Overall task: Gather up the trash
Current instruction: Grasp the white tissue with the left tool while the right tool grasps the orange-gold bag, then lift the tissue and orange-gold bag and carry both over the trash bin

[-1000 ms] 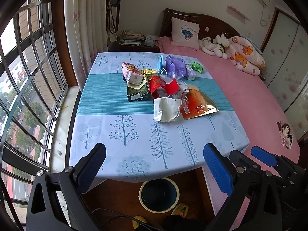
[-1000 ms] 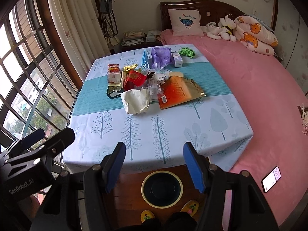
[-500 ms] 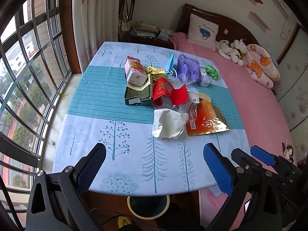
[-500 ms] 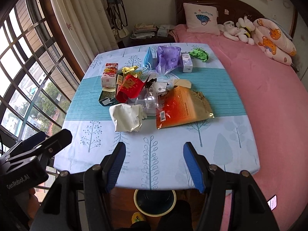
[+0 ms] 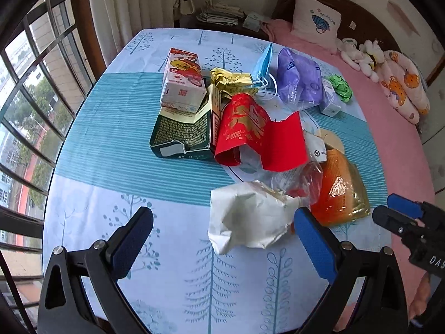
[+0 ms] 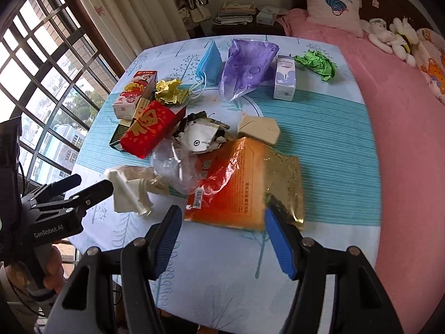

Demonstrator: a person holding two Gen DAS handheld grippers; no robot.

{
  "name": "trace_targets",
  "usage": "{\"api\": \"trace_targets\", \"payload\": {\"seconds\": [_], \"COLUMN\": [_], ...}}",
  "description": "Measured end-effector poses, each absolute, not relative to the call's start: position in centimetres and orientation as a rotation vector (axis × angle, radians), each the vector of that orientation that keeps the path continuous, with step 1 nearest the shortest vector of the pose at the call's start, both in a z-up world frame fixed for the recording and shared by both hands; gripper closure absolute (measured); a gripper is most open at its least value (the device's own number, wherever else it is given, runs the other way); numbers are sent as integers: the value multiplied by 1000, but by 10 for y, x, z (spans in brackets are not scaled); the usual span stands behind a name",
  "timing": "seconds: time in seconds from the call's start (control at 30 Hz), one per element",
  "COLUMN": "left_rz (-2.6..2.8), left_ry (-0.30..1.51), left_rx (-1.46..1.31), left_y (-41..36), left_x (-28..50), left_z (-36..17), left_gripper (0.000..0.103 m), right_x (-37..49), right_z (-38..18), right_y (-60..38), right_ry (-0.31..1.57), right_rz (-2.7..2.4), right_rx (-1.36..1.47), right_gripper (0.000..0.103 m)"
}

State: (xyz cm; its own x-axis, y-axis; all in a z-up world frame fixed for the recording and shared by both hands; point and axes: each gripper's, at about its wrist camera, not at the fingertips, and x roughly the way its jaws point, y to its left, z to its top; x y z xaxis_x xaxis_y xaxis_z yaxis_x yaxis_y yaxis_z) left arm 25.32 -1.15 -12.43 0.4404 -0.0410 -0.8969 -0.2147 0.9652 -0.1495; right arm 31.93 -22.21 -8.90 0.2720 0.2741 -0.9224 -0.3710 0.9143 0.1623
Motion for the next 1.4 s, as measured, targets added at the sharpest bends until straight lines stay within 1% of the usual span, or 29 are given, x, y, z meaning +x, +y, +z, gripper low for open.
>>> {"api": "trace_targets", "payload": {"seconds": [0.27,0.63,0.67,0.73,0.77,0.83,0.9,0.97,1.1,1.2,1.27,1.3,1.37,1.4], "left_rz": [26,-76,-80,-76,-66,-46,-22,2,36,82,112,125,142,147], "left_ry": [1078,1205,1210,1220,1228,1240,1261,1267,1269,1275,1283,1288,1297,1297], "left_rx": [-168,-151,-152,-156,-156,-158,-158,-167,-206,-210,-216,-224,-247,-260], "left_y": [-17,-46,-47,-49,-50,-52,-53,-53,-54,-55,-55,-53,-49,-48], "left_x": [284,304,303,302,301,298,298,297,295,292,289,287,282,280], "left_z": [-144,-176,-177,-181,-183,-187,-193,-196,-196,-195,-195,-194,-192,-191], "left_gripper": [3,3,3,3,3,8,31,32,42,44,45,45,45,45], "right_x": [348,368,370,374,376,378,379,379,375,367,362,360,356,354], "right_z": [-117,-126,-128,-134,-137,-144,-151,-158,-170,-178,-180,-181,-180,-179], "right_y": [-227,-249,-251,-255,-256,-257,-257,-253,-238,-227,-221,-220,-220,-220], "right_ry": [1271,1285,1288,1297,1301,1314,1323,1324,1314,1283,1263,1252,1231,1214], "right_rz": [494,476,473,465,461,455,454,452,469,486,475,469,474,484], "right_rx": [-126,-63,-52,-31,-24,-13,-16,-46,-123,-198,-254,-268,-272,-278], "right_gripper": [41,41,39,21,19,18,18,17,13,7,6,6,9,15]}}
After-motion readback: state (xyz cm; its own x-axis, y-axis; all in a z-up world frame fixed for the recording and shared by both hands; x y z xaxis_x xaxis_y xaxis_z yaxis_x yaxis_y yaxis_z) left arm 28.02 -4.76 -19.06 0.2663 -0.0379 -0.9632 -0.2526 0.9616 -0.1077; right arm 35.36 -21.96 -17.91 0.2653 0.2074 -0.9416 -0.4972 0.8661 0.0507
